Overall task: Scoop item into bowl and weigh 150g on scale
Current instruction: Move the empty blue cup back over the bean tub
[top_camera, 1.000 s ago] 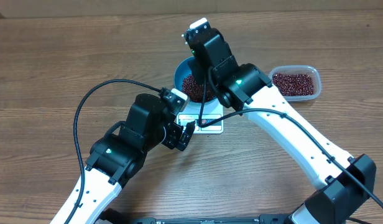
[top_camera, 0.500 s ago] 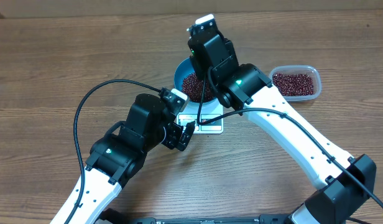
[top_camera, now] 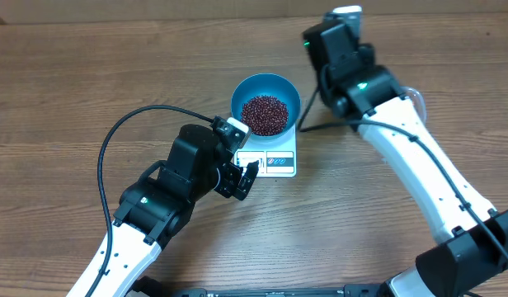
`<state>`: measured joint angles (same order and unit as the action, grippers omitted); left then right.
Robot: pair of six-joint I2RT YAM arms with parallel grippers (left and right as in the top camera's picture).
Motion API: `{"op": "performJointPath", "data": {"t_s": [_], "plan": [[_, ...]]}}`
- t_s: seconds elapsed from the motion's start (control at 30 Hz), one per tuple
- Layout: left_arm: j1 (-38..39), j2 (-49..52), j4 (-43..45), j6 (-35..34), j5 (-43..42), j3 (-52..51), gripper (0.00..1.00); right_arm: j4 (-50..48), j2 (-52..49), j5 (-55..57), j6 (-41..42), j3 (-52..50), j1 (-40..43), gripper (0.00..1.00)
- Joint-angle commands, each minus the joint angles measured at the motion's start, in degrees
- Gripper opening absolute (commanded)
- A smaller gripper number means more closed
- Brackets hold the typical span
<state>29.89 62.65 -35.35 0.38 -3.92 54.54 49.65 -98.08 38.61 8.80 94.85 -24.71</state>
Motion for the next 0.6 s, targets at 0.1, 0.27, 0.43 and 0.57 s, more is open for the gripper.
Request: {"op": "performJointPath", "data": {"t_s": [0.1, 0.27, 0.43, 0.57], "plan": [[-0.35, -0.11, 0.02, 0.7, -0.61, 1.11, 1.0, 3.58, 1.7, 1.62, 4.5, 1.55, 6.4, 0.04], [-0.35, -0.11, 0.02, 0.68, -0.63, 1.11, 0.99, 6.58, 0.17, 1.6, 4.52, 1.53, 10.16, 0.04], [-0.35, -0.11, 0.02, 0.68, -0.63, 1.11, 0.99, 7.78, -3.3, 1.6, 4.5, 1.11, 11.89, 0.04], [-0.35, -0.11, 0.0, 0.68, -0.63, 1.11, 1.0, 7.98, -6.45, 1.57, 4.48, 1.11, 11.98, 0.04]]}}
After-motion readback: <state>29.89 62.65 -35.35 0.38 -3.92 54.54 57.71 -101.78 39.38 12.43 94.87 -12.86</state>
